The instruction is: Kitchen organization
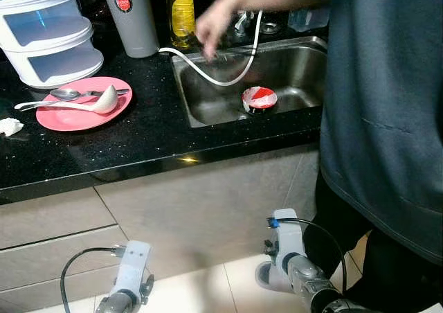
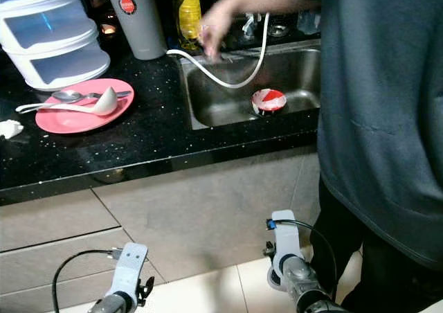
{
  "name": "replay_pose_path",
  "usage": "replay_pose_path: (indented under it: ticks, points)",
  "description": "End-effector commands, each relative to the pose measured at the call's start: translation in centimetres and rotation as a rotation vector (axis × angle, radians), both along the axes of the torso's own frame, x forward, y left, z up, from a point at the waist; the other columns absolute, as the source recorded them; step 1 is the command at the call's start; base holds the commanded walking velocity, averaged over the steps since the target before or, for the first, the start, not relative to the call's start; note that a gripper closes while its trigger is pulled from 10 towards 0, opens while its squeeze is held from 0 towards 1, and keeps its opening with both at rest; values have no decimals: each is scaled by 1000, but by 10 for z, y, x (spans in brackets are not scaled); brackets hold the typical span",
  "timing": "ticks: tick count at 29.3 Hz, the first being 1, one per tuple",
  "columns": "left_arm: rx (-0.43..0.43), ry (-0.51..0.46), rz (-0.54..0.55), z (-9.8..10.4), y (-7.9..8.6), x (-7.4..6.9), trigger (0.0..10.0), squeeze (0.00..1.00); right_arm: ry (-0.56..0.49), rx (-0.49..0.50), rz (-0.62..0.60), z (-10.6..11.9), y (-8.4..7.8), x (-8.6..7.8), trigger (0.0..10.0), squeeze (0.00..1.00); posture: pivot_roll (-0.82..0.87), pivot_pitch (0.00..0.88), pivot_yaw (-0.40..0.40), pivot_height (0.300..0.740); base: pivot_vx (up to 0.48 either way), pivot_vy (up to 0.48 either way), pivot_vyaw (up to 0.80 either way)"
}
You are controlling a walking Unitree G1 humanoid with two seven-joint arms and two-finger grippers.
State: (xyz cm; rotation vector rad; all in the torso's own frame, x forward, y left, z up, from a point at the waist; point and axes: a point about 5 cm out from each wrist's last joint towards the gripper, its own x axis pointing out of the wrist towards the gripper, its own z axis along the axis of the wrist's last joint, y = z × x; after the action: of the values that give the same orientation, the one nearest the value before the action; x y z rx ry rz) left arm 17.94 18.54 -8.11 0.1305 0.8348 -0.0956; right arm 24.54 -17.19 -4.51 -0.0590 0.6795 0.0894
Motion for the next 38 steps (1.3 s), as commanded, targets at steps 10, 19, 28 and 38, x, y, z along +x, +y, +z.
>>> replay_pose_path:
  ticks: [10,19,28,38]
  points:
    - [6,59,9,-6,3,-11,10000,0,-2,14,-14,-1,4,-2,10000,0,-25,0,92,740,0,0,0]
    - [20,85,23,-8,9,-15,10000,0,2,41,-30,-2,9,-2,10000,0,-12,0,99,740,0,0,0]
    - [32,90,17,-8,13,-17,10000,0,-1,75,-56,0,12,1,10000,0,-6,0,102,740,0,0,0]
    - [-19,-155,-39,19,-1,23,10000,0,-5,84,-68,2,11,5,10000,0,-1,0,106,740,0,0,0]
